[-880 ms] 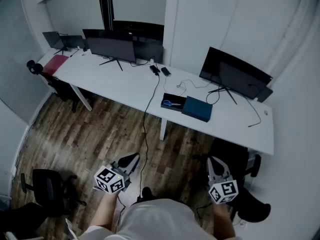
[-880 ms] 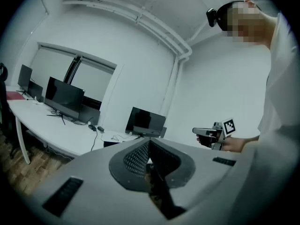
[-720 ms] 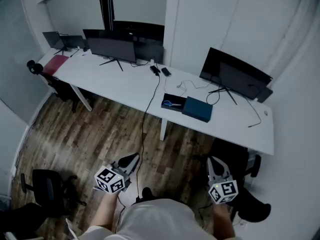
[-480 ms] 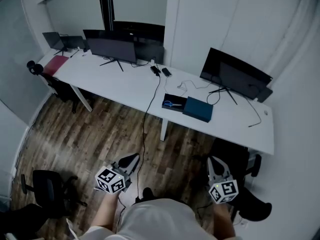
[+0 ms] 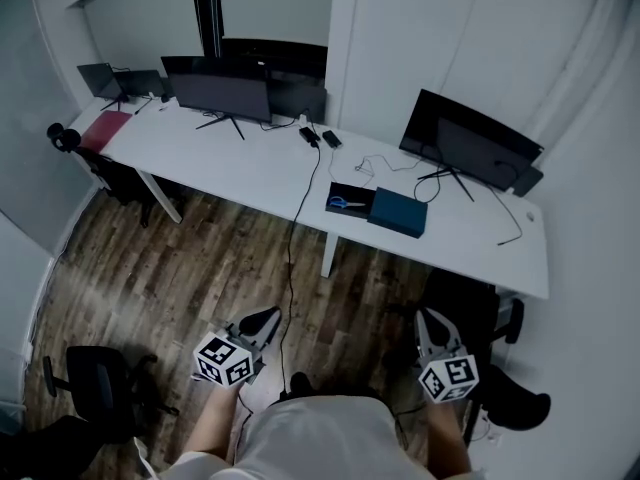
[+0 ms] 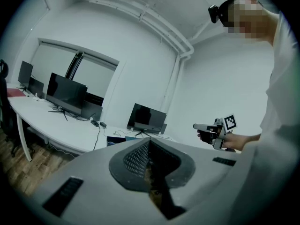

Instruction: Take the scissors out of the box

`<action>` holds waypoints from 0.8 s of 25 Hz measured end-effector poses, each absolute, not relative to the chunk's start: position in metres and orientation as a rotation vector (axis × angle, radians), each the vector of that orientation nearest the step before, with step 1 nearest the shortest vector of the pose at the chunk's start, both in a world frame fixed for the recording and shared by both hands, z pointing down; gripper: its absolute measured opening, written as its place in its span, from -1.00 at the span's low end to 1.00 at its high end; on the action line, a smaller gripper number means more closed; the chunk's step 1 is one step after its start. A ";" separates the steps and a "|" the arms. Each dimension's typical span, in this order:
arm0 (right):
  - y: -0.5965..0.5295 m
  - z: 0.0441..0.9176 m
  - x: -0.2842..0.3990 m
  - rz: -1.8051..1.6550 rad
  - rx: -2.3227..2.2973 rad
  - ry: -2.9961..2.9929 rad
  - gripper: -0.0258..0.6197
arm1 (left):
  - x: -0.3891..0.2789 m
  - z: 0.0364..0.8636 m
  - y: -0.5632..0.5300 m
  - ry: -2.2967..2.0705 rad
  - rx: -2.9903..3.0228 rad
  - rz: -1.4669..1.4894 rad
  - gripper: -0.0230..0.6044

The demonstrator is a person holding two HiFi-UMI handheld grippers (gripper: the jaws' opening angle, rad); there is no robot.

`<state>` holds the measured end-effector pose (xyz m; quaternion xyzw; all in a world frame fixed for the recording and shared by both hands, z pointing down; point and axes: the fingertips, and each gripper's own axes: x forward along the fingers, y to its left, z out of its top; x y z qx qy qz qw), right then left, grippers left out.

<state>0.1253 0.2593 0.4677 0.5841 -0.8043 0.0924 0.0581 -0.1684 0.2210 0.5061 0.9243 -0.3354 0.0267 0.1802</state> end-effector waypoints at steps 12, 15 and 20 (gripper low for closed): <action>0.253 0.479 0.098 0.313 1.771 -2.418 -0.82 | -0.191 0.516 0.211 -0.929 2.597 0.100 -0.83; 0.241 0.484 0.098 0.323 1.757 -2.426 -0.82 | -0.192 0.519 0.202 -0.944 2.586 0.097 -0.83; 0.207 0.492 0.099 0.337 1.712 -2.445 -0.81 | -0.186 0.524 0.174 -0.984 2.576 0.107 -0.83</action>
